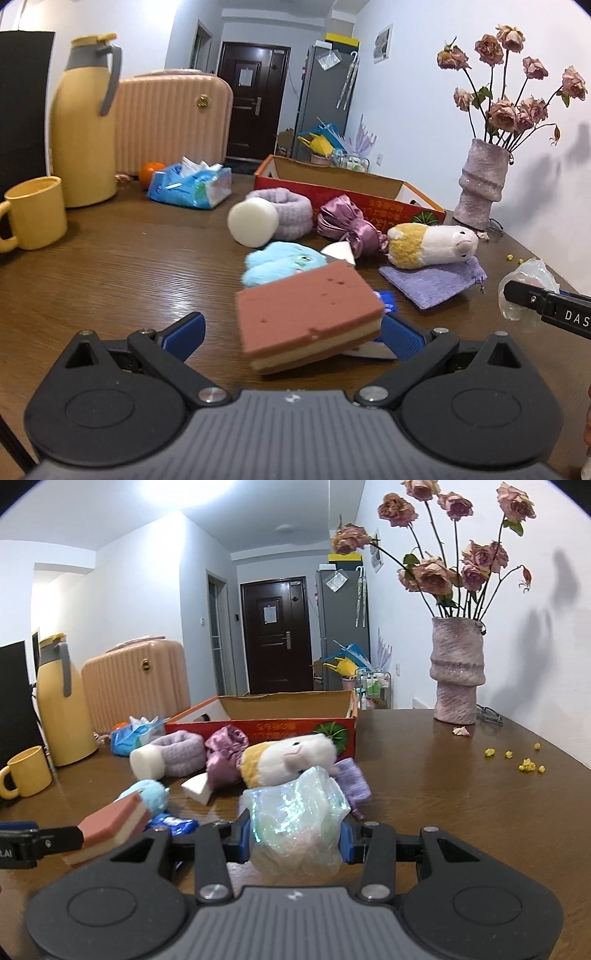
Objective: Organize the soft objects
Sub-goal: 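Grasp the pink-and-cream sponge with the left gripper while the right gripper holds the bag, then carry the sponge and bag in both grippers over the orange-red box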
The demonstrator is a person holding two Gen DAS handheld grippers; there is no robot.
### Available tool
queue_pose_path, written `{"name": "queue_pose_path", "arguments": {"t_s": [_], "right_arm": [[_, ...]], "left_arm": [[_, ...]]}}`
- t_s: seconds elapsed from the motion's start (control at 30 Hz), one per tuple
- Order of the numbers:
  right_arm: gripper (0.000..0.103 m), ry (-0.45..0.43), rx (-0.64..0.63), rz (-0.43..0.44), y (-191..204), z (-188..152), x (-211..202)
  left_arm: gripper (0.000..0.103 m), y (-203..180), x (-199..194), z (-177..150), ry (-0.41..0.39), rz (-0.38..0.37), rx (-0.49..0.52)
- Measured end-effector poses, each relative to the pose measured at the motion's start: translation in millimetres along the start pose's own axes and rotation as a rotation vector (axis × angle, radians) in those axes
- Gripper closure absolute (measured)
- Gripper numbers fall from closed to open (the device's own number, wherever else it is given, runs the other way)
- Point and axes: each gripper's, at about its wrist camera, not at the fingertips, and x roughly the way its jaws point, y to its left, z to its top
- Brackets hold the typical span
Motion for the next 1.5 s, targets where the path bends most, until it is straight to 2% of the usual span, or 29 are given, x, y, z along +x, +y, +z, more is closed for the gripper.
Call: {"name": "queue_pose_path", "arguments": {"t_s": [0.23,0.37,0.67,0.77,1.07,1.5], "right_arm": [[0.061,0.001,0.04,0.024,-12.3,-2.8,9.9],[0.061,-0.008,0.043,0.041,-13.4,-4.5,9.7],[0.061,-0.003,0.047,0.051,-13.0,-5.8,10.6],[0.061,0.0,0.048,0.045,-13.2,-5.7,11.9],[0.061,0.009,0.047,0.026,-12.3,-8.0,13.4],[0.061,0.012,0.051,0.011,-13.1,-8.4,14.4]], "left_arm": [[0.0,-12.4,18.7,8.4,0.012,-0.009,-0.047],[0.0,-16.4,25.5,11.3,0.005,0.034,-0.053],[0.0,-15.3,42.5,9.1,0.055,0.115,-0.058],[0.0,-10.5,47.1,8.4,0.085,0.103,-0.084],[0.001,-5.8,48.2,8.3,0.092,0.072,-0.103],[0.004,-10.3,36.3,9.9,0.027,0.054,-0.066]]}}
